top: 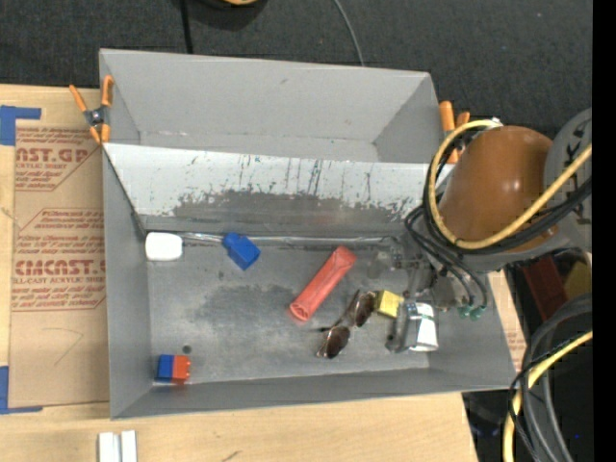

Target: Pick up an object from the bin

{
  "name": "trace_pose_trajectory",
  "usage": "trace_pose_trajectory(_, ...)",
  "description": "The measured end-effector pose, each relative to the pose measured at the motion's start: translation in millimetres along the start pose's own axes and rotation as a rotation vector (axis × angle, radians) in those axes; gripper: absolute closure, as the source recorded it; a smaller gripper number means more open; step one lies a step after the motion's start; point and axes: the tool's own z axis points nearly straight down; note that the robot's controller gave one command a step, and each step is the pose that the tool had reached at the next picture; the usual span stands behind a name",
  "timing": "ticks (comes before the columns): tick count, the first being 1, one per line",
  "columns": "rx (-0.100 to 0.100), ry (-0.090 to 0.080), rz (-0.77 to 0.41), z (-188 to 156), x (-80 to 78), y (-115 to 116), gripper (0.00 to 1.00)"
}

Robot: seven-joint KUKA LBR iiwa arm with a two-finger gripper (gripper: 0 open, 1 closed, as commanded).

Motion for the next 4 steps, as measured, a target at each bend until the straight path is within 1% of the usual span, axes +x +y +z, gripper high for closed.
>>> trace_pose_trajectory(1, -0.001, 0.012, -0.069, 26.8, 4.6, 31.0, 0.0)
trace_pose_trajectory(2, -0.002, 0.01, -0.092, 30.3, 3.8, 41.6, 0.0)
trace_pose_trajectory(3, -0.004, 0.017, -0.176, 40.5, 3.6, 31.4, 0.0)
trace_pose_trajectory(4, -0.002, 0.006, 0.0, 37.4, -5.8, 25.6, 0.0)
